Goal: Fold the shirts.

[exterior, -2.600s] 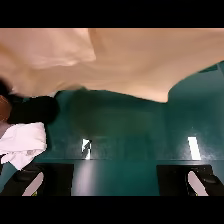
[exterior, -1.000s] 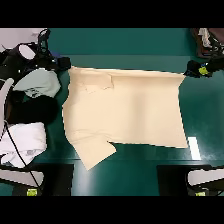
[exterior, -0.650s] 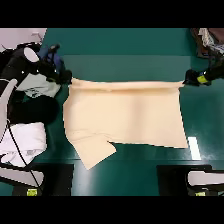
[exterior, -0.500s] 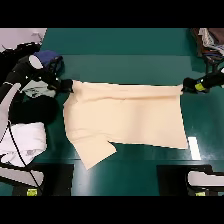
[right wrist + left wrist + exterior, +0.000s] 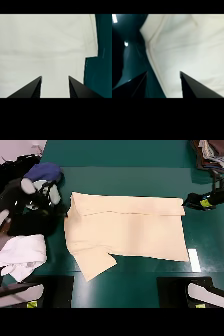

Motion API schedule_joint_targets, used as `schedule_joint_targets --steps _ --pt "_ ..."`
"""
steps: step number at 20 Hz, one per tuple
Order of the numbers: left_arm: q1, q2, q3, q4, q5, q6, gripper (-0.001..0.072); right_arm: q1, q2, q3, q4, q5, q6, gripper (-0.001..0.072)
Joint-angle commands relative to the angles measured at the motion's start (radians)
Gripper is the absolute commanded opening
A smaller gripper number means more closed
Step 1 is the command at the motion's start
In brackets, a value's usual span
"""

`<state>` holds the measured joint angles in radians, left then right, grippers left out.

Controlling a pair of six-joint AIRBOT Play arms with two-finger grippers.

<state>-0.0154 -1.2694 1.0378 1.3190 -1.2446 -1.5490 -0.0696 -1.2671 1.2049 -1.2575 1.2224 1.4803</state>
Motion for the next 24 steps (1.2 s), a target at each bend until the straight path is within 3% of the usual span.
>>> schedule_joint_targets --steps 1,4,7,16,22,23,24 --pt "-0.001 0.28 -0.322 -0.058 -0.016 -0.042 0.048 0.0 0.096 -0.004 0.0 0.009 0.0 0.0392" --pt "-0.001 0.492 -0.539 -0.164 -0.021 -0.078 0.048 0.0 0.128 -0.004 0.0 0.008 -0.001 0.0392" --pt "-0.002 0.586 -0.644 -0.261 -0.018 -0.077 0.048 0.0 0.131 -0.004 0.008 0.013 0.0 0.0391" --pt "-0.002 0.59 -0.78 -0.399 0.194 -0.014 0.048 0.001 0.131 -0.004 0.01 0.037 0.0 0.0388" --pt "-0.002 0.586 -0.813 -0.455 0.267 0.025 0.0478 0.001 0.131 -0.004 0.01 0.039 0.001 0.0387" --pt "-0.001 0.586 -0.813 -0.467 0.273 0.039 0.0439 0.001 0.131 -0.004 0.01 0.04 0.001 0.0387" --pt "-0.001 0.586 -0.812 -0.467 0.281 0.043 0.0191 0.001 0.131 -0.004 0.01 0.047 0.001 0.0387"
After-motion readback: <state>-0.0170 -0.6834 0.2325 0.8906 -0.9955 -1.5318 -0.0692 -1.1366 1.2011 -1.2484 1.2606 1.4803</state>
